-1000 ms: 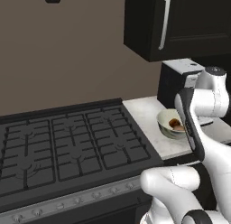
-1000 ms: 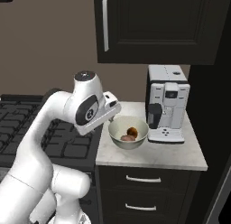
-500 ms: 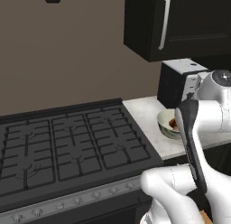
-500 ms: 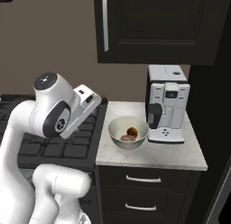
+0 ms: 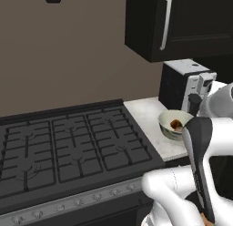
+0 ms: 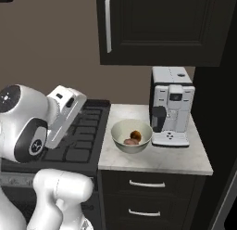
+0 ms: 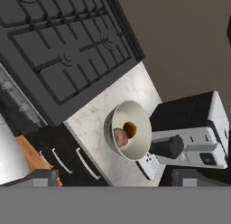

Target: Take the potato, mango, and squash from the freezer and place them in the bowl on the counter.

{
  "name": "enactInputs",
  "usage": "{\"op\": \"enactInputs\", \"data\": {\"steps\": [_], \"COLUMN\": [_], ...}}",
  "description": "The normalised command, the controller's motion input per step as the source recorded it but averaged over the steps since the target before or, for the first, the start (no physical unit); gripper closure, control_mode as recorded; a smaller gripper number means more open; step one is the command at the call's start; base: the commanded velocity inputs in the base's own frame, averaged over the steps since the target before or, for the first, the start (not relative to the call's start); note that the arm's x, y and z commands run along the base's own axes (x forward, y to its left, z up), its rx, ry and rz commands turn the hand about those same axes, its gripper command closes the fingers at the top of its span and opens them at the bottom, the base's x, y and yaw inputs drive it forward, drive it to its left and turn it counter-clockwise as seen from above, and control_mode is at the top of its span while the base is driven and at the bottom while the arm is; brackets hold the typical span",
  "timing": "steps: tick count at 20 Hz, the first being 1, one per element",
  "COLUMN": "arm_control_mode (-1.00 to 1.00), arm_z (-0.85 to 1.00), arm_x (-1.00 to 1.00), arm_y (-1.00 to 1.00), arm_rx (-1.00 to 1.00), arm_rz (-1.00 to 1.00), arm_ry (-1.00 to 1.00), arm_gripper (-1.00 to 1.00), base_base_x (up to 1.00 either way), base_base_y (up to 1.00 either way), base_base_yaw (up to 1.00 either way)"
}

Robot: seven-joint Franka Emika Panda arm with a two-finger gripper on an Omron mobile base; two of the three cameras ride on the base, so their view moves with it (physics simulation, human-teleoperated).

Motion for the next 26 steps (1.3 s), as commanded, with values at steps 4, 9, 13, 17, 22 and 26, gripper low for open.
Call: {"op": "enactInputs", "data": {"steps": [4,9,13,17,22,26], "arm_control_mode": [1.0,1.0,1.0,1.0,1.0,1.0], "arm_z": [0.42,0.0,0.0,0.0,0.0,0.0], "arm_x": [-0.45,0.0,0.0,0.0,0.0,0.0], "arm_y": [0.12,0.0,0.0,0.0,0.0,0.0], "arm_rx": [-0.07,0.0,0.0,0.0,0.0,0.0], "arm_rz": [0.0,0.0,0.0,0.0,0.0,0.0], "arm_ry": [-0.07,0.0,0.0,0.0,0.0,0.0], "arm_gripper": [-1.0,-1.0,-1.0,-1.0,-1.0,-1.0], "base_base_x": [-0.19,-1.0,-1.0,-1.0,-1.0,-1.0], "base_base_y": [0.03,0.0,0.0,0.07,-0.1,-0.49], "base_base_yaw": [0.0,0.01,0.09,0.07,0.01,0.0]}}
